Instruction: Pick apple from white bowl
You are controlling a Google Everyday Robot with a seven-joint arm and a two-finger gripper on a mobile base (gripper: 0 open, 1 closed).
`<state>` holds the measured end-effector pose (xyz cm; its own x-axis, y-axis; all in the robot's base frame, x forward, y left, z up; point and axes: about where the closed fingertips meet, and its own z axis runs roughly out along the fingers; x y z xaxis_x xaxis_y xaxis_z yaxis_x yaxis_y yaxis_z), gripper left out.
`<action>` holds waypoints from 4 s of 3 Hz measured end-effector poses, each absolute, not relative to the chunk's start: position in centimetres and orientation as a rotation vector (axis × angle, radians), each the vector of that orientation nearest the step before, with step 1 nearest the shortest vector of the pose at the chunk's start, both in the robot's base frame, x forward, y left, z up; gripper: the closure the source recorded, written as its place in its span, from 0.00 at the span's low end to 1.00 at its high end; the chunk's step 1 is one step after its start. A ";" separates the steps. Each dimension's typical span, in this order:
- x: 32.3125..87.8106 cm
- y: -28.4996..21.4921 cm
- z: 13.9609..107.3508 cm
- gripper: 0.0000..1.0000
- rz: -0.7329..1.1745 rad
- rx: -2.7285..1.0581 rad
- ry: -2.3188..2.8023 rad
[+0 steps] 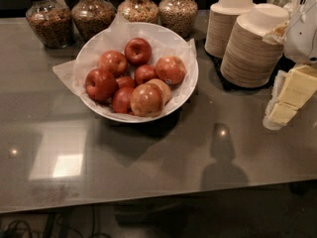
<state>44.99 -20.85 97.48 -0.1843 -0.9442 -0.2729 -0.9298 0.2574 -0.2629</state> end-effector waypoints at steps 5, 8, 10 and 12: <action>53.2 -14.2 95.6 0.00 0.101 -1.827 1.779; 55.5 -11.7 95.0 0.18 0.119 -1.867 1.658; 55.6 -9.7 96.2 0.43 0.119 -1.898 1.581; 55.6 -7.3 96.3 0.37 0.133 -1.952 1.518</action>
Offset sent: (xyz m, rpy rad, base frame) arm 0.0212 0.0178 -0.0038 0.0649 -0.0571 0.0715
